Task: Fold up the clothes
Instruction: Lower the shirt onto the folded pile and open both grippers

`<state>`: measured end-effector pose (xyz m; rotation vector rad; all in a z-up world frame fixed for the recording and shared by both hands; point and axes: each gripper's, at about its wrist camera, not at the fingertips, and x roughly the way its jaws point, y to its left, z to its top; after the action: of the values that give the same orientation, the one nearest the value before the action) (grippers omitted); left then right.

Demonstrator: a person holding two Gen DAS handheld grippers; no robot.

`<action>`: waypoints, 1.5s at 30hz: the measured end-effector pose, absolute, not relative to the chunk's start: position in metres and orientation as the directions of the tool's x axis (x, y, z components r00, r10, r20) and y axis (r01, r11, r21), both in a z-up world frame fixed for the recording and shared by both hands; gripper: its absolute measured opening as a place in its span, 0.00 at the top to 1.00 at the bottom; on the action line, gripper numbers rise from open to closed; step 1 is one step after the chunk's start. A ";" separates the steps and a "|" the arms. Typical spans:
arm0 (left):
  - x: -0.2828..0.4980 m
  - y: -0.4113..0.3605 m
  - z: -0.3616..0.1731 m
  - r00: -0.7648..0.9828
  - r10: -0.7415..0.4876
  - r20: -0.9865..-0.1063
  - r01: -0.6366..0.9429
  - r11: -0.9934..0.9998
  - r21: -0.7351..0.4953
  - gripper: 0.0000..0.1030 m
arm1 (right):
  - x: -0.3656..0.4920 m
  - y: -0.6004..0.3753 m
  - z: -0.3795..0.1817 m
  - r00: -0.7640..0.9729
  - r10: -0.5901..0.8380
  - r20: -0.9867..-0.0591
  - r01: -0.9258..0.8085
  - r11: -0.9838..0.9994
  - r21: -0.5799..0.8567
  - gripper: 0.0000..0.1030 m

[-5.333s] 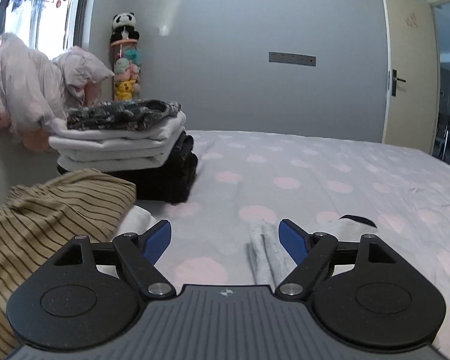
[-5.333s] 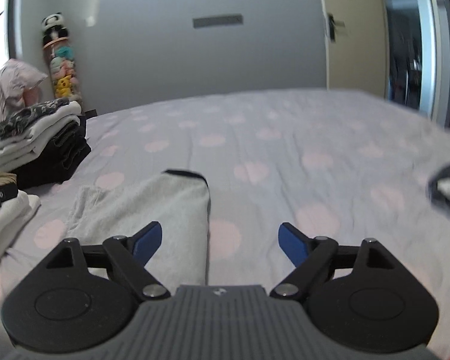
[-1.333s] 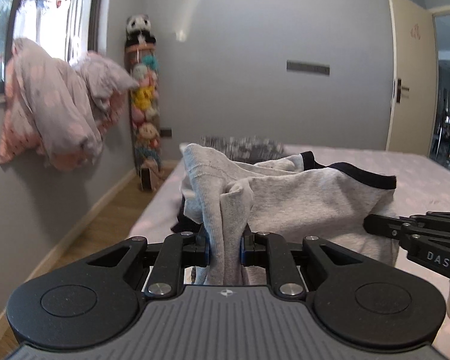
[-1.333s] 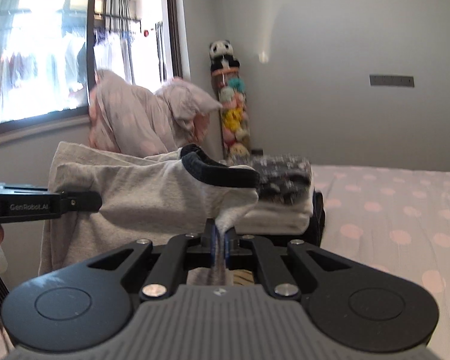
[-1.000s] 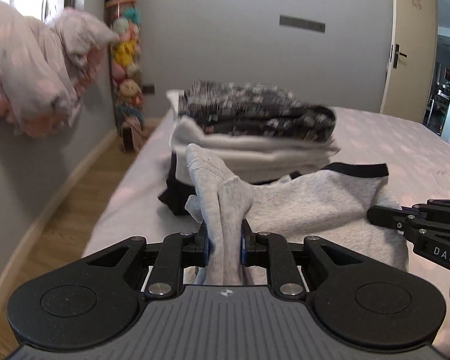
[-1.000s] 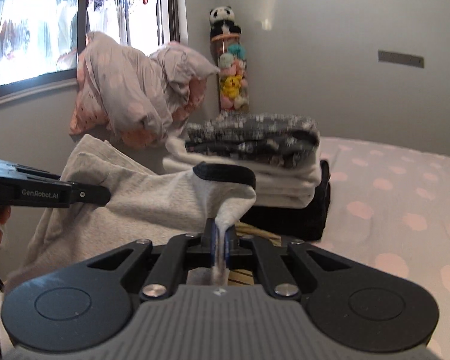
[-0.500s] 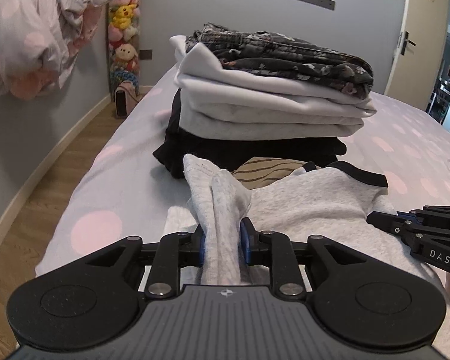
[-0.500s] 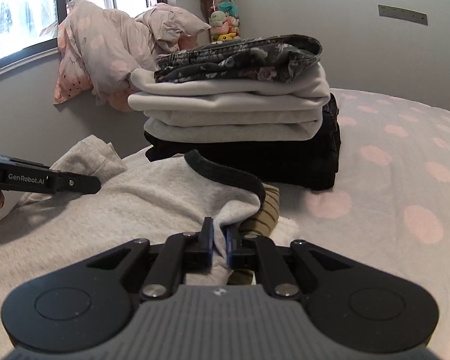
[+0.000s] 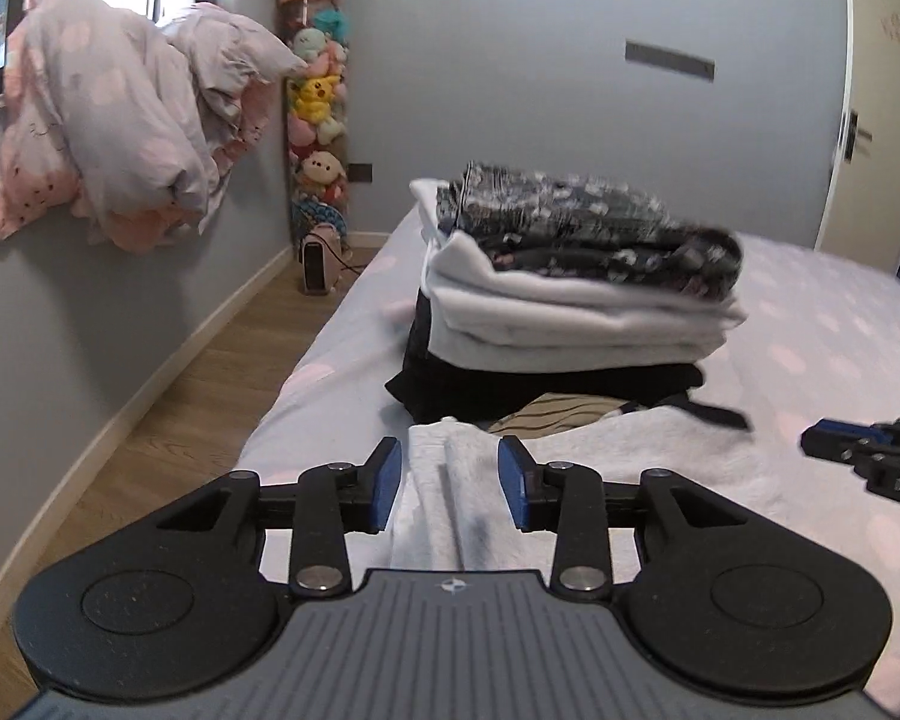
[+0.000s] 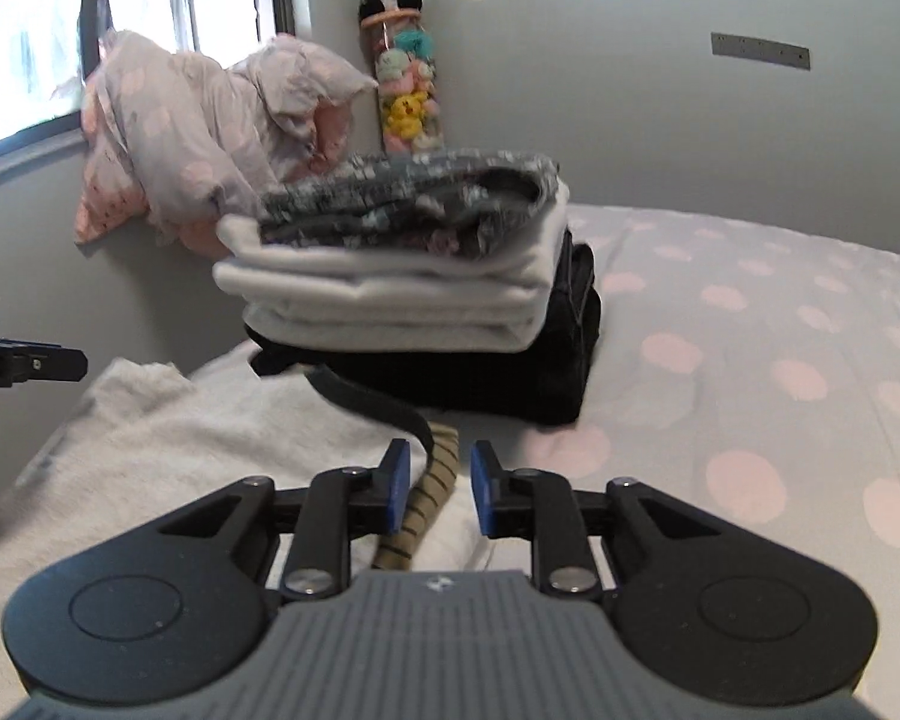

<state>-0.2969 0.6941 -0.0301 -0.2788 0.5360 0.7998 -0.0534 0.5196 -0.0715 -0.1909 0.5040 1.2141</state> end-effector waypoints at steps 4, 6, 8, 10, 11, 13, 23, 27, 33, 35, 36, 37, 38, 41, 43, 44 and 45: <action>-0.296 0.668 -0.036 0.593 0.605 -0.532 -0.724 0.690 -0.023 0.61 | -0.066 0.514 -0.065 0.207 0.875 -0.439 -0.948 0.290 0.131 0.80; -0.294 0.658 -0.044 0.597 0.607 -0.525 -0.717 0.697 -0.011 0.71 | -0.075 0.516 -0.066 0.186 0.881 -0.434 -0.956 0.264 0.128 0.80; -0.291 0.652 -0.055 0.596 0.611 -0.521 -0.713 0.702 0.006 0.78 | -0.084 0.520 -0.069 0.156 0.887 -0.435 -0.963 0.234 0.131 0.81; -0.289 0.648 -0.068 0.590 0.611 -0.528 -0.709 0.705 0.025 0.84 | -0.092 0.523 -0.074 0.121 0.889 -0.441 -0.971 0.197 0.131 0.81; -0.288 0.649 -0.076 0.579 0.610 -0.540 -0.710 0.703 0.033 0.85 | -0.095 0.525 -0.078 0.107 0.887 -0.449 -0.975 0.181 0.125 0.81; -0.290 0.655 -0.087 0.565 0.603 -0.563 -0.717 0.697 0.026 0.87 | -0.102 0.530 -0.088 0.081 0.882 -0.464 -0.982 0.149 0.113 0.81; -0.299 0.683 -0.131 0.582 0.570 -0.580 -0.741 0.665 -0.089 0.86 | -0.107 0.545 -0.135 0.049 0.872 -0.487 -0.995 0.087 0.055 0.82; -0.296 0.676 -0.127 0.559 0.585 -0.588 -0.748 0.662 -0.052 0.86 | -0.103 0.545 -0.135 0.036 0.866 -0.498 -0.993 0.087 0.080 0.82; -0.299 0.644 -0.097 0.523 0.660 -0.540 -0.766 0.642 0.043 0.84 | -0.110 0.531 -0.107 0.023 0.866 -0.500 -0.997 0.056 0.052 0.77; -0.305 0.628 -0.088 0.532 0.667 -0.521 -0.762 0.646 0.048 0.84 | -0.114 0.517 -0.097 0.004 0.874 -0.486 -0.998 0.031 0.047 0.77; -0.308 0.621 -0.085 0.532 0.668 -0.521 -0.764 0.644 0.045 0.84 | -0.117 0.510 -0.093 -0.009 0.876 -0.482 -0.999 0.014 0.044 0.77; -0.311 0.615 -0.082 0.531 0.668 -0.521 -0.766 0.641 0.041 0.84 | -0.120 0.503 -0.090 -0.025 0.877 -0.480 -0.999 -0.006 0.042 0.77; -0.314 0.608 -0.079 0.530 0.669 -0.521 -0.768 0.639 0.038 0.84 | -0.123 0.496 -0.087 -0.041 0.877 -0.479 -0.999 -0.025 0.040 0.77; -0.319 0.606 -0.089 0.503 0.657 -0.562 -0.783 0.622 0.026 0.84 | -0.130 0.480 -0.086 -0.086 0.864 -0.495 -0.996 -0.072 0.048 0.74; -0.323 0.604 -0.095 0.484 0.647 -0.588 -0.793 0.609 0.018 0.84 | -0.133 0.475 -0.093 -0.092 0.847 -0.524 -0.996 -0.078 0.049 0.72; -0.324 0.604 -0.098 0.475 0.642 -0.601 -0.797 0.603 0.014 0.84 | -0.133 0.475 -0.098 -0.092 0.835 -0.543 -0.996 -0.077 0.050 0.71; -0.325 0.607 -0.102 0.465 0.636 -0.616 -0.806 0.592 0.003 0.84 | -0.133 0.476 -0.103 -0.095 0.821 -0.563 -0.995 -0.077 0.055 0.70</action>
<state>-0.3247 0.6073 -0.1015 -0.3084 0.6150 0.9022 -0.1333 0.4762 -0.1025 -0.4524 0.4999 1.6098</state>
